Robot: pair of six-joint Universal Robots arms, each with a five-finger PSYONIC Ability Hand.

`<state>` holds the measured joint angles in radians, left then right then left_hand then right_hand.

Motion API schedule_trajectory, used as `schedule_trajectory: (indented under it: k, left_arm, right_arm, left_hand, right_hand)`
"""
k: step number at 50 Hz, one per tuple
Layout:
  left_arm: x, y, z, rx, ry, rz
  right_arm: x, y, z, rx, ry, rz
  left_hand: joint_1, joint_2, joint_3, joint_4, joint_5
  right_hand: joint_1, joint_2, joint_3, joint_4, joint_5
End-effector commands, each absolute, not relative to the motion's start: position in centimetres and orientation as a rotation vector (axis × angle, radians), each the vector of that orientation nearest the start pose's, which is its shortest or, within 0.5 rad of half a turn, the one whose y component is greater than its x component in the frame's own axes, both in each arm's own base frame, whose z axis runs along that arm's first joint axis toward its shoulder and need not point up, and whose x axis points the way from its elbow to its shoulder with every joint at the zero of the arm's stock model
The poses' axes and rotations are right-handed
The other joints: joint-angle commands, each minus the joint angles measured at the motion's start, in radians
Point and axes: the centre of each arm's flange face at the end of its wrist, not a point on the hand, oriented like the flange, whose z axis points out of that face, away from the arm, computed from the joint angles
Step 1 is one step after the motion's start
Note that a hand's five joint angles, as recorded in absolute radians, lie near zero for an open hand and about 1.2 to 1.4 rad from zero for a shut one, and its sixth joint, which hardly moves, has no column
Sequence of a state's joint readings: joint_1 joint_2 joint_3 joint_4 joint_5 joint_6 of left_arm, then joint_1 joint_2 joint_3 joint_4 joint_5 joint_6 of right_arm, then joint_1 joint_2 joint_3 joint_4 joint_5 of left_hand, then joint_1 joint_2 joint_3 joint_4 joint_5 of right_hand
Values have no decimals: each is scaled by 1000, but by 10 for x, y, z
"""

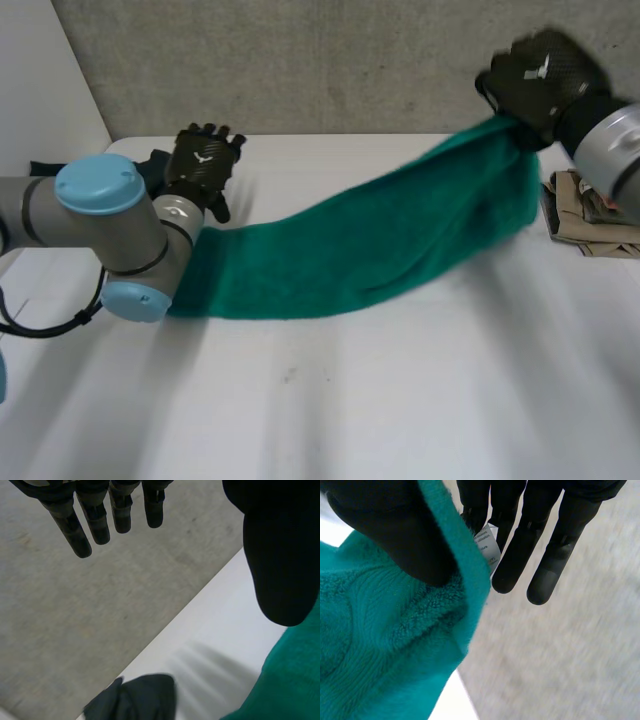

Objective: Fold the laundry.

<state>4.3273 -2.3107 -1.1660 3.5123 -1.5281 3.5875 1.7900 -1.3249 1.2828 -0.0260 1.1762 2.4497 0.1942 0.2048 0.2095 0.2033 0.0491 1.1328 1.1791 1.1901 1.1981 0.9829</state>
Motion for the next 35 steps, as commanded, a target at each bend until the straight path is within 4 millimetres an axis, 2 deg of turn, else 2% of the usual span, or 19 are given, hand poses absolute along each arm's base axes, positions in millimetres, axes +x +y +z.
schedule_trajectory:
  k: [1,3,6,8,10,11,13,17,18,19,22,23,26,27,30,32,33,34,35]
  left_arm:
    - [-325,-374,165,1050,1970,-2303]
    - [-335,-372,158,1101,1980,-2310]
    - [-347,-361,146,1201,2023,-2289]
    - [-351,-359,140,1230,2040,-2270]
    - [-352,-359,139,1222,2039,-2272]
    - [-352,-360,142,1208,2027,-2272]
    - [-348,-364,146,1166,2018,-2268]
    - [-327,-370,170,979,2006,-2242]
    - [-318,-372,180,934,1993,-2238]
    - [-298,-374,198,850,1976,-2224]
    - [-272,-366,228,792,1941,-2232]
    - [-261,-354,245,783,1920,-2249]
    - [-250,-331,276,784,1856,-2315]
    - [-245,-314,295,790,1804,-2366]
    - [-238,-293,314,799,1732,-2429]
    - [-230,-281,317,815,1707,-2448]
    - [-228,-279,314,821,1713,-2442]
    - [-226,-277,306,834,1736,-2429]
    - [-226,-276,300,845,1759,-2420]
  right_arm:
    - [241,-241,385,-1412,1421,-2452]
    - [238,-215,409,-1378,1314,-2502]
    - [234,-195,427,-1313,1243,-2524]
    - [233,-188,433,-1285,1216,-2524]
    - [230,-185,437,-1248,1213,-2521]
    - [229,-186,436,-1242,1219,-2514]
    - [229,-187,435,-1230,1235,-2514]
    - [217,-214,421,-1206,1375,-2508]
    - [205,-238,409,-1183,1495,-2493]
    - [201,-247,404,-1172,1543,-2483]
    - [187,-272,386,-1148,1699,-2440]
    - [186,-276,384,-1147,1722,-2433]
    - [182,-285,382,-1136,1792,-2441]
    - [181,-285,382,-1130,1809,-2443]
    - [181,-283,378,-1124,1863,-2407]
    - [182,-281,375,-1129,1877,-2380]
    - [183,-280,371,-1135,1884,-2354]
    - [184,-279,370,-1139,1882,-2348]
    - [185,-278,370,-1143,1876,-2345]
  left_hand:
    - [-20,-30,-35,-29,-49]
    - [-20,-30,-35,-29,-49]
    - [-7,-18,-22,-16,-37]
    - [136,125,121,127,107]
    - [350,339,335,341,321]
    - [796,785,780,787,766]
    - [1201,1190,1185,1191,1171]
    - [1202,1191,1187,1193,1173]
    - [1202,1191,1187,1193,1173]
    - [1202,1191,1187,1193,1173]
    - [1202,1191,1187,1193,1173]
    - [1202,1191,1187,1193,1173]
    - [1202,1191,1187,1193,1173]
    - [1202,1191,1187,1193,1173]
    - [1202,1191,1187,1193,1173]
    - [1185,1174,1170,1176,1156]
    - [978,968,963,969,949]
    - [456,446,441,447,427]
    - [218,208,203,209,189]
  right_hand:
    - [263,217,206,198,239]
    - [263,217,206,198,239]
    - [263,217,206,198,239]
    - [263,217,206,198,239]
    - [263,217,206,198,239]
    - [263,217,206,198,239]
    - [263,217,206,198,239]
    - [263,217,206,198,239]
    - [263,217,206,198,239]
    - [263,217,206,198,239]
    - [263,217,206,198,239]
    - [263,217,206,198,239]
    - [263,217,206,198,239]
    - [263,217,206,198,239]
    - [263,217,206,198,239]
    - [263,217,206,198,239]
    - [263,217,206,198,239]
    - [263,217,206,198,239]
    - [263,217,206,198,239]
